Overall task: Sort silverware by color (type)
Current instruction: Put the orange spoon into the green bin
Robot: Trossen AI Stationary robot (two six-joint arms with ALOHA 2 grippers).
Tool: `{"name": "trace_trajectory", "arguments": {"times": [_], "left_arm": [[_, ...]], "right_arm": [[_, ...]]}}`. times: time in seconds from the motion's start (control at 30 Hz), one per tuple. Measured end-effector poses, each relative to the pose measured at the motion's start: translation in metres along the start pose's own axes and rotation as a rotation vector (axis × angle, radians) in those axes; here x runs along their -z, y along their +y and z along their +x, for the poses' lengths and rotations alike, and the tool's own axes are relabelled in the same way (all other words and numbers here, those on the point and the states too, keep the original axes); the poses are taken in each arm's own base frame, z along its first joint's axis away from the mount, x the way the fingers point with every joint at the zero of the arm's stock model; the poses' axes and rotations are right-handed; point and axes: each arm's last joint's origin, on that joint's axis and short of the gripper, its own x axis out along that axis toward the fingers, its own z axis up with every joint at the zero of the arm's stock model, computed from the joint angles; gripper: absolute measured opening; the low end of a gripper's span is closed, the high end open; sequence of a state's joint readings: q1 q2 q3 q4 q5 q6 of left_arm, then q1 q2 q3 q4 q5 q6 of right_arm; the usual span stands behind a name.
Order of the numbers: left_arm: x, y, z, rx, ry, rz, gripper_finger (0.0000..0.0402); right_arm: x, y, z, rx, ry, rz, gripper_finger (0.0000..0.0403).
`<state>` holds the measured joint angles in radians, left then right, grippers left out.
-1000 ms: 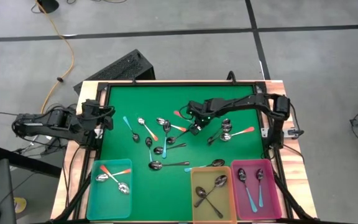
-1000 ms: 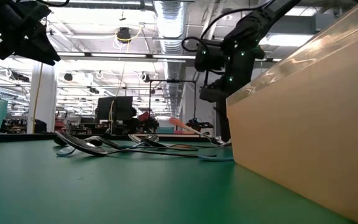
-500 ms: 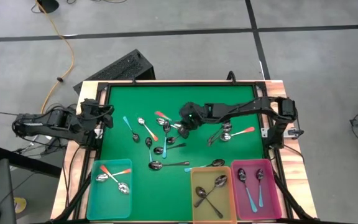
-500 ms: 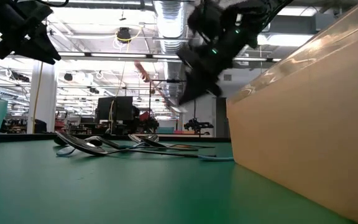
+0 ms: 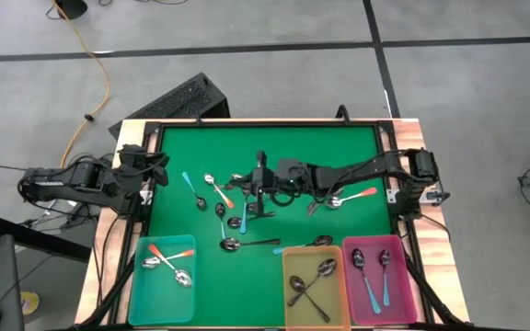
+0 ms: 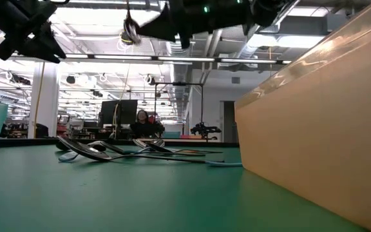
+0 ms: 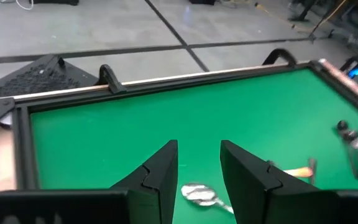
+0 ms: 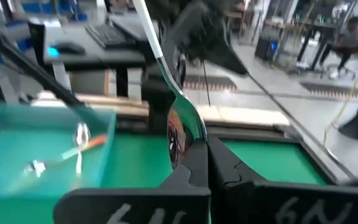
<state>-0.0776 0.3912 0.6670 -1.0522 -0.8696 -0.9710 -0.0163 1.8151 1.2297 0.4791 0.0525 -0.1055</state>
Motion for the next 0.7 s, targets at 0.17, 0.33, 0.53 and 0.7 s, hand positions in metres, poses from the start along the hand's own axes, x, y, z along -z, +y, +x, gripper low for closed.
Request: {"name": "trace_trajectory", "arguments": {"times": [0.17,0.33,0.53,0.7], "left_arm": [[-0.002,-0.003,0.000,0.026,-0.015,-0.012,0.0105],[-0.003,-0.004,0.000,0.032,-0.021,-0.018,0.0105],[-0.003,-0.005,0.000,0.033,-0.023,-0.019,0.0105],[-0.003,-0.005,0.000,0.035,-0.024,-0.022,0.0105]], "right_arm": [[-0.009,0.009,0.017,-0.024,-0.026,-0.002,0.0001],[-0.017,0.032,0.044,-0.128,-0.080,-0.046,0.0001],[-0.018,0.053,0.083,-0.270,-0.133,-0.085,0.0001],[-0.018,0.061,0.118,-0.374,-0.109,-0.100,0.0001]]}}
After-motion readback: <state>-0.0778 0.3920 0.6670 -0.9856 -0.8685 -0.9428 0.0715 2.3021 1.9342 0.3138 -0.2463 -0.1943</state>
